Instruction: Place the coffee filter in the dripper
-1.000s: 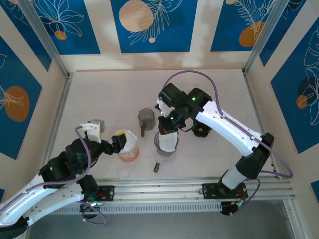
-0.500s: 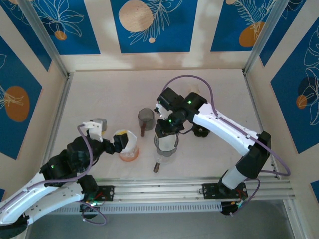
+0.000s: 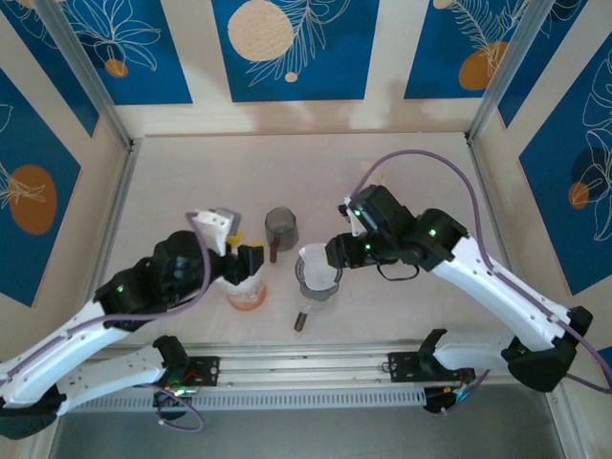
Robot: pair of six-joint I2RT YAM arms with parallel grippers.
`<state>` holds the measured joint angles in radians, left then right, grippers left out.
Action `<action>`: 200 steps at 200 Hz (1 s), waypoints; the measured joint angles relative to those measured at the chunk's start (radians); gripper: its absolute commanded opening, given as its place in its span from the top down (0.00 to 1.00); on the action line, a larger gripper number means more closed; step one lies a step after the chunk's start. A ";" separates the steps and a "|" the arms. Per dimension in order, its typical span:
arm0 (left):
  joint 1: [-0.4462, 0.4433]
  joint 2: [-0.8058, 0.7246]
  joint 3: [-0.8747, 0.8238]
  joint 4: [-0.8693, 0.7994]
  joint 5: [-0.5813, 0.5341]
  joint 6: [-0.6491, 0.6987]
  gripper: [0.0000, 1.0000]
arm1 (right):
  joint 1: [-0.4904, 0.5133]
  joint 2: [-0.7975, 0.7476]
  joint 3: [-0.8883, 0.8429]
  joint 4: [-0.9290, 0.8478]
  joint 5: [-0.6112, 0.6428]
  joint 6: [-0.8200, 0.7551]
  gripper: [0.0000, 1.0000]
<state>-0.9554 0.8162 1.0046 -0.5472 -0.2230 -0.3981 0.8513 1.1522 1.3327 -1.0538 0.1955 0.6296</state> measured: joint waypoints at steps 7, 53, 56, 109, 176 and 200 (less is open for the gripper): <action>0.000 0.039 0.027 -0.004 0.026 0.005 0.40 | 0.003 -0.015 -0.018 -0.001 0.025 0.010 0.56; -0.029 0.266 0.130 -0.061 0.117 0.031 0.42 | 0.016 -0.085 -0.120 0.003 0.118 0.061 0.55; -0.032 0.277 0.135 -0.066 0.119 0.034 0.43 | 0.016 -0.088 -0.124 0.003 0.121 0.062 0.55; -0.087 0.414 0.195 -0.125 0.119 0.067 0.55 | 0.019 -0.127 -0.163 0.020 0.142 0.080 0.55; -0.090 0.443 0.195 -0.128 0.151 0.067 0.66 | 0.020 -0.149 -0.185 0.025 0.142 0.084 0.55; -0.090 0.455 0.195 -0.128 0.143 0.065 0.68 | 0.020 -0.149 -0.191 0.036 0.142 0.084 0.55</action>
<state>-1.0458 1.2716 1.1999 -0.6750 -0.0803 -0.3332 0.8715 1.0031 1.1419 -1.0176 0.3374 0.7139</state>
